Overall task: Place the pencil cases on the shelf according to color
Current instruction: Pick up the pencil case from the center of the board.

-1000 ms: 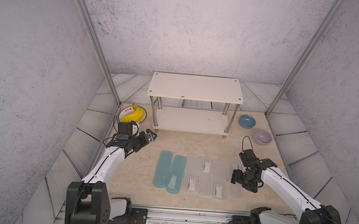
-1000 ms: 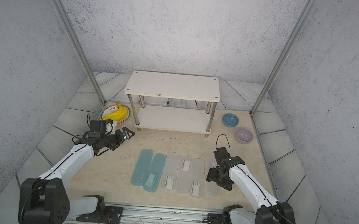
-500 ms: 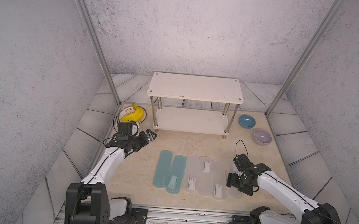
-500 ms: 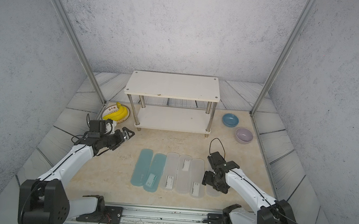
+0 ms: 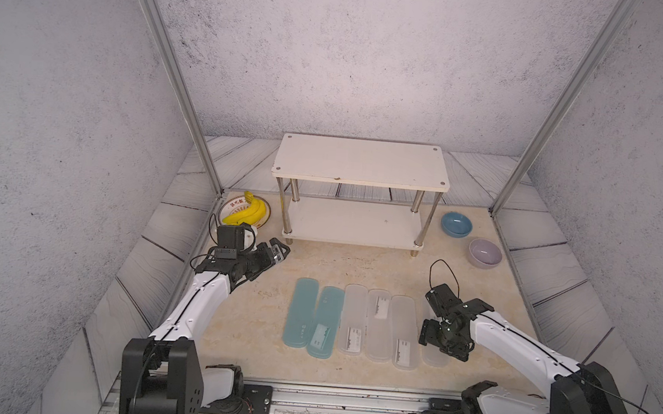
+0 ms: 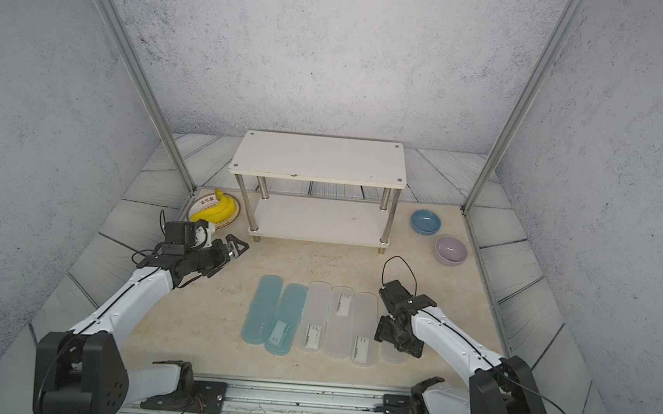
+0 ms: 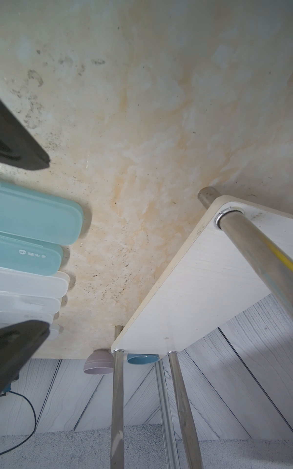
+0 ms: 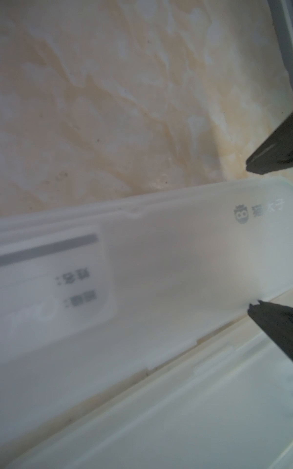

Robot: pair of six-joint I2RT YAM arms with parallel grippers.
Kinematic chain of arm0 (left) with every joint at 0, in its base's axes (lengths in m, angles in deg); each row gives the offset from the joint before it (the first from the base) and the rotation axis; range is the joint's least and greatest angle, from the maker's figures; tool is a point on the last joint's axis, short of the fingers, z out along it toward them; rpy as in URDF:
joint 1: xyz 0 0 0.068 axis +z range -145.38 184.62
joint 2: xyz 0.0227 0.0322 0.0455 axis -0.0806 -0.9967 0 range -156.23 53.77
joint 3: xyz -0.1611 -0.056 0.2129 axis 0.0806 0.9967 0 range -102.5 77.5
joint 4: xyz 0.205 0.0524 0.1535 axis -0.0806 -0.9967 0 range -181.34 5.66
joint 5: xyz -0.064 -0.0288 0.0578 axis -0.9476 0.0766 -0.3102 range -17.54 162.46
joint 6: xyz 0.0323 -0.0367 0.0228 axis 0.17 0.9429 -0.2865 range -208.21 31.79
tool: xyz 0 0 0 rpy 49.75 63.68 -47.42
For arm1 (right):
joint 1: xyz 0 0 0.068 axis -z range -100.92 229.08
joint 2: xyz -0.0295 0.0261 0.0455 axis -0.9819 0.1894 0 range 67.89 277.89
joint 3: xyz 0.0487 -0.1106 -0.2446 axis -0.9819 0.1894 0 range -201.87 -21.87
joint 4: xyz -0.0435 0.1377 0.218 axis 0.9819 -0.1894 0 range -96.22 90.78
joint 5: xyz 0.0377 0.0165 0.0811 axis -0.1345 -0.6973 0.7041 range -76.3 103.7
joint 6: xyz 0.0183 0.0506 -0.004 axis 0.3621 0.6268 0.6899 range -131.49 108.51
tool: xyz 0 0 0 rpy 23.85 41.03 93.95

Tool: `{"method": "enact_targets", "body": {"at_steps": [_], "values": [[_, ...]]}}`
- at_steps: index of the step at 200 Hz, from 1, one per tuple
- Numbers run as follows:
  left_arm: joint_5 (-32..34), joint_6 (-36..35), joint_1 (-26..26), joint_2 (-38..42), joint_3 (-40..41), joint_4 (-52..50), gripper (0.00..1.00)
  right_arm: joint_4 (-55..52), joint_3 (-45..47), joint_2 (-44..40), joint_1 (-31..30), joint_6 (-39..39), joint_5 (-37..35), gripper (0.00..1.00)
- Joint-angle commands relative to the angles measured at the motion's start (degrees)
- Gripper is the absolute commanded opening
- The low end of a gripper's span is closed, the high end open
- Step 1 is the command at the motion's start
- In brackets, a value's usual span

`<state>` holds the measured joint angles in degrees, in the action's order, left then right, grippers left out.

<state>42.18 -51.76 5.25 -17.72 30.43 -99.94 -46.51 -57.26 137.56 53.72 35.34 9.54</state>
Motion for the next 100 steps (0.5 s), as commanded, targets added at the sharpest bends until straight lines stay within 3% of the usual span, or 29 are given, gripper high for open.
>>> {"method": "enact_targets", "body": {"at_steps": [1, 100], "values": [[-0.5, 0.0, 0.2, 0.5, 0.0, 0.7, 0.99, 1.6, 0.2, 2.3, -0.5, -0.1, 0.3, 0.85], [-0.5, 0.0, 0.2, -0.2, -0.2, 0.7, 0.99, 2.2, -1.4, 8.4, -1.0, -0.5, -0.1, 0.89]]}}
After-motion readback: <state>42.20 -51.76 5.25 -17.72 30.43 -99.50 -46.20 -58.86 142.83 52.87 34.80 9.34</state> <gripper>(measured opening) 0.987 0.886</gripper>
